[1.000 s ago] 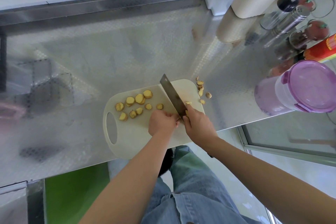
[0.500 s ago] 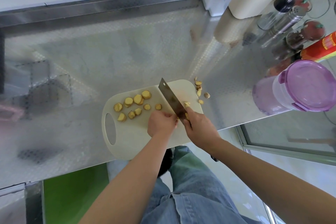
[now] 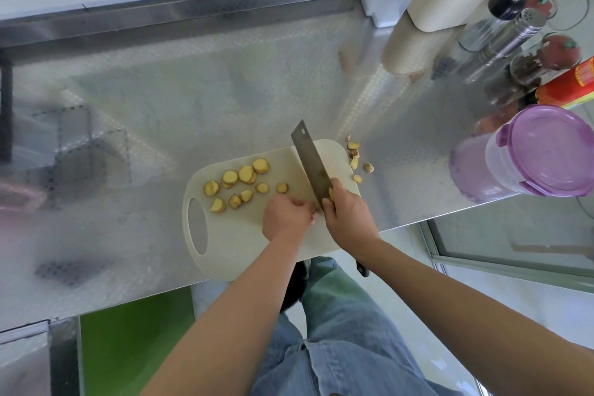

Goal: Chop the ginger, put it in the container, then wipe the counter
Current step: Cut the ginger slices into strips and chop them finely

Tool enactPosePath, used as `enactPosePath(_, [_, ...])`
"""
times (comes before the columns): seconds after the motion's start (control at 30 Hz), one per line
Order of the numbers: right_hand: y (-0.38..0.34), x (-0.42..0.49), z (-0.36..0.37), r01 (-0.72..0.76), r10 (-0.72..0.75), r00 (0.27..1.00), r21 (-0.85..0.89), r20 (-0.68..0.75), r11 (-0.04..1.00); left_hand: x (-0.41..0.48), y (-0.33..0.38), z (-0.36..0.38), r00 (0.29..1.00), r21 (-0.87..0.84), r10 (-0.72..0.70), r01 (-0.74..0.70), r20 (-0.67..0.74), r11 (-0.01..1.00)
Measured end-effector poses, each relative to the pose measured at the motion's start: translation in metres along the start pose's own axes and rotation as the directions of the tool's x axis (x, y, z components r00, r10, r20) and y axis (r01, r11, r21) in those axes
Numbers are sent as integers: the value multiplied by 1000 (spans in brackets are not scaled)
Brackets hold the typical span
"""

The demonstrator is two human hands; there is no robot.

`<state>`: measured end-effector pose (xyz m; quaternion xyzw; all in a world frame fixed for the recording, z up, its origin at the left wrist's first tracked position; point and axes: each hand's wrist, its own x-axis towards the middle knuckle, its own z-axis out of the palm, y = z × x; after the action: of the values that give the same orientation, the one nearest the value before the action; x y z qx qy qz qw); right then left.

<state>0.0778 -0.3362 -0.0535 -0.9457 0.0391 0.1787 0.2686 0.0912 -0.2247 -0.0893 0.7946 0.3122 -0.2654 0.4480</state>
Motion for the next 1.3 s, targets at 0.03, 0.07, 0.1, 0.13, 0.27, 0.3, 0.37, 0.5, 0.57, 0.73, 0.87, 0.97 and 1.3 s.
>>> enactPosePath(0.03, [0, 2, -2, 8, -8, 1000, 2, 9, 1000, 0, 0, 0, 1000, -6, 3, -3, 4, 1000])
enactPosePath(0.07, [1, 2, -4, 17, -17, 1000, 2, 18, 1000, -1, -1, 0, 1000, -10, 10, -10, 10, 1000])
enactPosePath(0.1, [1, 1, -6, 29, -29, 999, 0, 25, 1000, -1, -2, 0, 1000, -15, 18, -18, 16, 1000])
enactPosePath(0.13, [2, 0, -8, 41, -40, 999, -8, 36, 999, -1, -2, 0, 1000, -20, 28, -27, 14, 999])
enactPosePath(0.27, [1, -7, -11, 64, -56, 992, -70, 112, 995, -3, -4, 0, 999, -15, 47, -47, -3, 999])
enactPosePath(0.3, [0, -8, -11, 63, -53, 990, -77, 127, 995, -3, -4, 0, 999, -11, 51, -51, -3, 999])
enactPosePath(0.37, [0, -9, -11, 60, -48, 989, -80, 137, 995, -4, -4, 0, 998, -3, 57, -57, -12, 998])
enactPosePath(0.5, [0, -11, -10, 49, -36, 989, -83, 145, 995, -4, -5, 0, 998, 11, 60, -60, -21, 998])
enactPosePath(0.57, [-1, -11, -10, 38, -24, 989, -92, 147, 995, -2, -5, 1, 998, 14, 64, -63, -19, 998])
enactPosePath(0.73, [-6, -8, -5, 28, -9, 990, -130, 144, 991, -1, -5, 0, 998, 41, 60, -59, -3, 997])
enactPosePath(0.87, [-1, -6, 0, 23, -12, 995, -100, 103, 995, -1, -3, 0, 998, 71, 59, -57, -20, 996])
enactPosePath(0.97, [4, -6, 4, 18, -17, 999, -36, 48, 999, -2, -3, 1, 996, 108, 68, -62, -51, 992])
enactPosePath(1.3, [-1, -6, 2, 65, -50, 991, -125, 122, 990, -3, -3, 0, 995, 112, 88, -84, -36, 990])
